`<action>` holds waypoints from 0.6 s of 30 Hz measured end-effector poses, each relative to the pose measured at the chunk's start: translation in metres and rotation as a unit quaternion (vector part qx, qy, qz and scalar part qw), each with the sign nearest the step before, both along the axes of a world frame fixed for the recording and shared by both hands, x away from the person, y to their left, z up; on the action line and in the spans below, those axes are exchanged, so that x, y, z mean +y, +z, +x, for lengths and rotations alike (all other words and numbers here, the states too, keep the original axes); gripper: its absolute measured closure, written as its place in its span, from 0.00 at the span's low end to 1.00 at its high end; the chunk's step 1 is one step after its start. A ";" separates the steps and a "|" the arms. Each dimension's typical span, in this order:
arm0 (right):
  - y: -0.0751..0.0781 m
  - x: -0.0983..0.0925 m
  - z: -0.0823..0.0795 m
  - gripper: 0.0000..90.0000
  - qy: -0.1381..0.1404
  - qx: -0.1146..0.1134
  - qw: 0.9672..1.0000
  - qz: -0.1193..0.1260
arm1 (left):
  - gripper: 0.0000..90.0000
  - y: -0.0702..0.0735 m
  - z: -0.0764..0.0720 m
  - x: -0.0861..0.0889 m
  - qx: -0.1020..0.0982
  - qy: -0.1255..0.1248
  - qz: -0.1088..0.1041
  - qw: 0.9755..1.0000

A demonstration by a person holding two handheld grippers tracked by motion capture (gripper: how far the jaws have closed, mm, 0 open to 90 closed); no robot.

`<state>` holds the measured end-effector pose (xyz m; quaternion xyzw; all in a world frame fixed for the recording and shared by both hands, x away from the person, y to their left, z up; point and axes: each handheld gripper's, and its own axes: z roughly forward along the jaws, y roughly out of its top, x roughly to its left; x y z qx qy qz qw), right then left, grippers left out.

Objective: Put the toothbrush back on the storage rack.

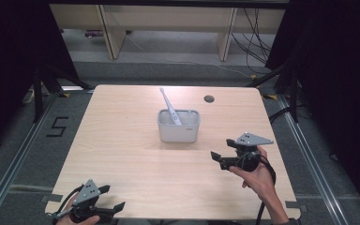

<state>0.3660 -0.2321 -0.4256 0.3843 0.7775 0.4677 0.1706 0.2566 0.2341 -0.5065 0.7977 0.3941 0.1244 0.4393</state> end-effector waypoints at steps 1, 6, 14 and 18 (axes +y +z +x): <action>-0.001 -0.003 -0.001 0.23 0.002 -0.011 1.000 -0.010 | 0.17 0.000 0.000 0.000 0.000 0.000 0.000 1.000; -0.003 -0.005 -0.006 0.23 0.005 0.001 1.000 -0.010 | 0.17 -0.001 0.000 -0.001 -0.003 0.001 -0.004 1.000; -0.009 -0.006 -0.014 0.24 0.003 0.019 1.000 -0.007 | 0.17 -0.001 0.000 -0.001 -0.003 0.002 -0.008 1.000; -0.014 -0.007 -0.016 0.24 0.004 0.012 1.000 -0.012 | 0.17 -0.001 0.000 -0.001 -0.002 0.003 -0.004 1.000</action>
